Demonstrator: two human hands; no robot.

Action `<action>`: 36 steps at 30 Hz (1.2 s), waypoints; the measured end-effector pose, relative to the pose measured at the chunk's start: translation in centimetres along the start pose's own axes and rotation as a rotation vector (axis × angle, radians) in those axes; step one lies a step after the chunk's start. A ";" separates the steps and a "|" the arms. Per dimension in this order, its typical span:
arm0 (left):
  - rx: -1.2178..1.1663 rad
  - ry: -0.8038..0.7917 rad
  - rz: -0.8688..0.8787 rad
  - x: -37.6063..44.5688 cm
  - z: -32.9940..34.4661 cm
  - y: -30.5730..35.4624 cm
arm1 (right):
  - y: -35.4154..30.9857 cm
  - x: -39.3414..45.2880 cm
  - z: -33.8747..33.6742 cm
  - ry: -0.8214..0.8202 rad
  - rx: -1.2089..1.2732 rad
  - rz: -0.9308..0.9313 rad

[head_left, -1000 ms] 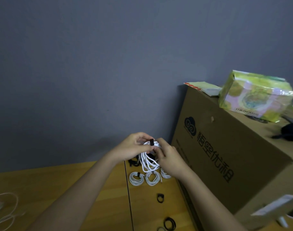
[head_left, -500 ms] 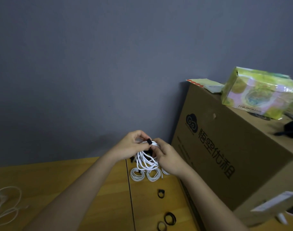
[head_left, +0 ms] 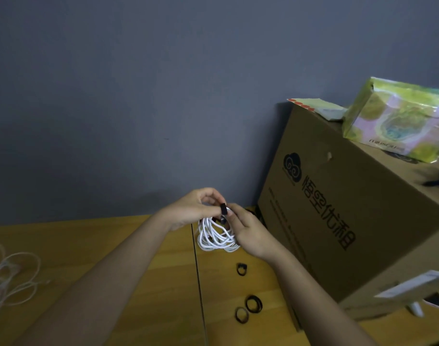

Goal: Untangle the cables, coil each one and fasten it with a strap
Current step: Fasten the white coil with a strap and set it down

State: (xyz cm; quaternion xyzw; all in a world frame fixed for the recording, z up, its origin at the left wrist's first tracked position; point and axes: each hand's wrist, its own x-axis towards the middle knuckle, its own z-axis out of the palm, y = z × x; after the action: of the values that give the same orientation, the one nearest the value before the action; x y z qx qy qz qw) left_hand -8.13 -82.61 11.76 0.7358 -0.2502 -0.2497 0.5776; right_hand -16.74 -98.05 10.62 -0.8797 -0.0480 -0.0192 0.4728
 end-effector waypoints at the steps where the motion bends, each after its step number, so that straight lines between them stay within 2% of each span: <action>1: -0.006 -0.006 -0.006 -0.1 0.1 -0.1 | 0.2 -0.1 0.2 0.000 0.002 -0.004; 9: -0.145 0.030 -0.040 -0.4 -0.1 -0.3 | 0.9 -0.2 1.0 0.117 -0.036 -0.087; 11: -0.191 0.060 -0.028 -0.5 -0.1 -0.3 | 0.9 -0.2 1.2 0.224 0.012 -0.099; 14: -0.242 0.088 -0.012 -0.6 -0.2 0.1 | 0.2 0.0 0.8 0.359 0.010 -0.218; 18: -0.276 0.110 -0.021 -0.6 -0.2 1.0 | -0.8 0.6 -0.6 0.346 -0.027 -0.364; 24: -0.296 0.112 -0.003 -0.7 0.0 2.4 | -1.7 0.7 -2.0 0.347 0.023 -0.372; 29: -0.369 0.074 0.073 -0.8 0.0 3.3 | -2.6 1.2 -2.6 0.468 -0.095 -0.419; 32: -0.432 0.028 0.058 -0.9 -0.1 3.5 | -2.7 1.3 -2.9 0.499 -0.159 -0.468; 36: -0.308 0.047 0.089 -1.0 -0.2 3.7 | -3.0 1.7 -2.8 0.453 -0.178 -0.426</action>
State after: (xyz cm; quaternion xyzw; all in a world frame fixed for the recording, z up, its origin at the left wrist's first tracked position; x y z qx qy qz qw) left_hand -9.04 -82.51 15.46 0.6323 -0.2276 -0.2418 0.6999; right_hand -15.34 -98.65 14.81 -0.8612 -0.1228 -0.3171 0.3779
